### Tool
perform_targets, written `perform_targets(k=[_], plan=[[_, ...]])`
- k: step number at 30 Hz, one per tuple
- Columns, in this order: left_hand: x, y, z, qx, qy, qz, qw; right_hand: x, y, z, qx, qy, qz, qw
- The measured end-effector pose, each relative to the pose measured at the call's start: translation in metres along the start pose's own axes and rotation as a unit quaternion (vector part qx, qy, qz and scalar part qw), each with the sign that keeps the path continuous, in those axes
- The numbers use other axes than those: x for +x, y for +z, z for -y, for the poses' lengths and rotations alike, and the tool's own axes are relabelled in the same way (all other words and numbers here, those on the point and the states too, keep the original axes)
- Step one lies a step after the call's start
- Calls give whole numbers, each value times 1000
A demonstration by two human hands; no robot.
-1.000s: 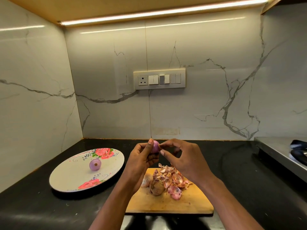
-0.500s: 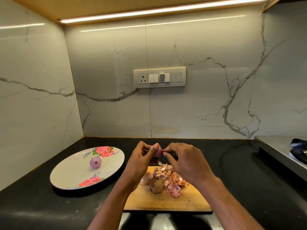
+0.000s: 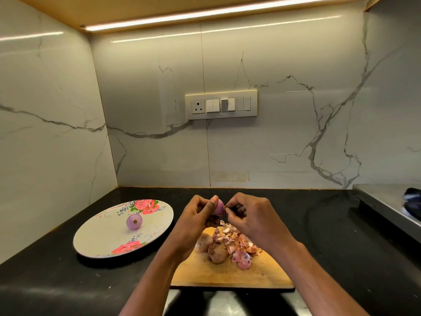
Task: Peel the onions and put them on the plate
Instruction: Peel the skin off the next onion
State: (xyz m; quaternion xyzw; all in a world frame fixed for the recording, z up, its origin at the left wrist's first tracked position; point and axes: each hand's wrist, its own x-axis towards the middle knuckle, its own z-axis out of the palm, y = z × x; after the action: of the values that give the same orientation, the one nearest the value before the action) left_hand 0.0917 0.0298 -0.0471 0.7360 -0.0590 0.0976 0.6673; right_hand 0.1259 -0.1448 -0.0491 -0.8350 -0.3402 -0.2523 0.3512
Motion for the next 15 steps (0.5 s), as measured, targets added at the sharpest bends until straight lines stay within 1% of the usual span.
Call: perform_targets(k=[4, 8, 11, 15], plan=[[2, 1, 1, -17, 4, 10, 1000, 2, -2, -1, 0, 14, -10, 1000], [3, 1, 0, -36, 5, 0, 999, 3, -4, -2, 33, 37, -25, 998], [3, 0, -1, -42, 6, -10, 999, 3, -6, -1, 50, 38, -24, 998], [3, 2, 0, -30, 14, -8, 999, 2, -6, 0, 26, 24, -35, 999]])
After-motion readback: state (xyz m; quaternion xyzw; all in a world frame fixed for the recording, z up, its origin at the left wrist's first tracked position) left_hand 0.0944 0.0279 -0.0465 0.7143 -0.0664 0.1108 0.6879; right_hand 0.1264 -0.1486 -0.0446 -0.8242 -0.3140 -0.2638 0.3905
